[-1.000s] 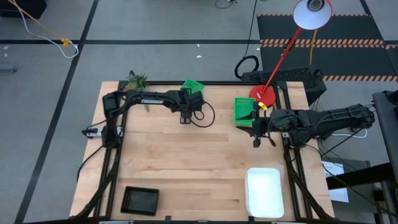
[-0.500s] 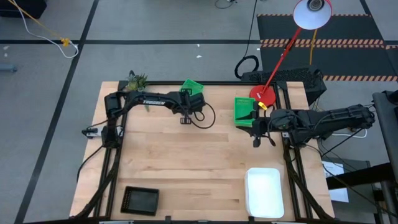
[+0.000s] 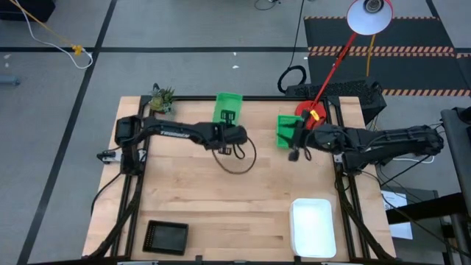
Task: Stack baskets by color
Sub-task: Stack the left green bin on top of the right green bins
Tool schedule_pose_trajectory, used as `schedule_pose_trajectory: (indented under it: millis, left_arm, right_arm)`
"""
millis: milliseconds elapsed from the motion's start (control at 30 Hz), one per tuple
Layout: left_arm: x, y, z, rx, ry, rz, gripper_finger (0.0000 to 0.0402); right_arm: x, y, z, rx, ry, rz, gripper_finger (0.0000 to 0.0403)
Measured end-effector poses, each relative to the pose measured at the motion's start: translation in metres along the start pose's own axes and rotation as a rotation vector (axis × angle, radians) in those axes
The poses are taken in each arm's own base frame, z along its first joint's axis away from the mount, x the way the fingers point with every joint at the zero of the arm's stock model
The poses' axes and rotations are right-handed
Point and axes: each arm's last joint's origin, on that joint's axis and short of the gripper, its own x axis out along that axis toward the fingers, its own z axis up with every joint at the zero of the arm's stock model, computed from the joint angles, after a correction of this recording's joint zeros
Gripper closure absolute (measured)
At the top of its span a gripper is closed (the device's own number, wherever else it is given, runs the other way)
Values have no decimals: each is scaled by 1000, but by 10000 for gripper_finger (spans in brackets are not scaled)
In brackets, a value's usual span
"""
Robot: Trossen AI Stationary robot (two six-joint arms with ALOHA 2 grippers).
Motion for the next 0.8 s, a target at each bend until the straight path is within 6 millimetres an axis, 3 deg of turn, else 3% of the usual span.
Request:
schedule_pose_trajectory:
  millis: [167, 400, 800]
  left_arm:
    - [-24, -21, 26, 152, -93, 161, 393]
    - [-36, -46, 43, 253, -123, 281, 386]
    - [-15, -77, 54, 405, 1, 436, 393]
  right_arm:
    - [19, -9, 2, 136, 17, -231, 264]
    - [47, 1, 0, 97, 26, -206, 264]
    - [74, 6, 4, -28, -55, -172, 250]
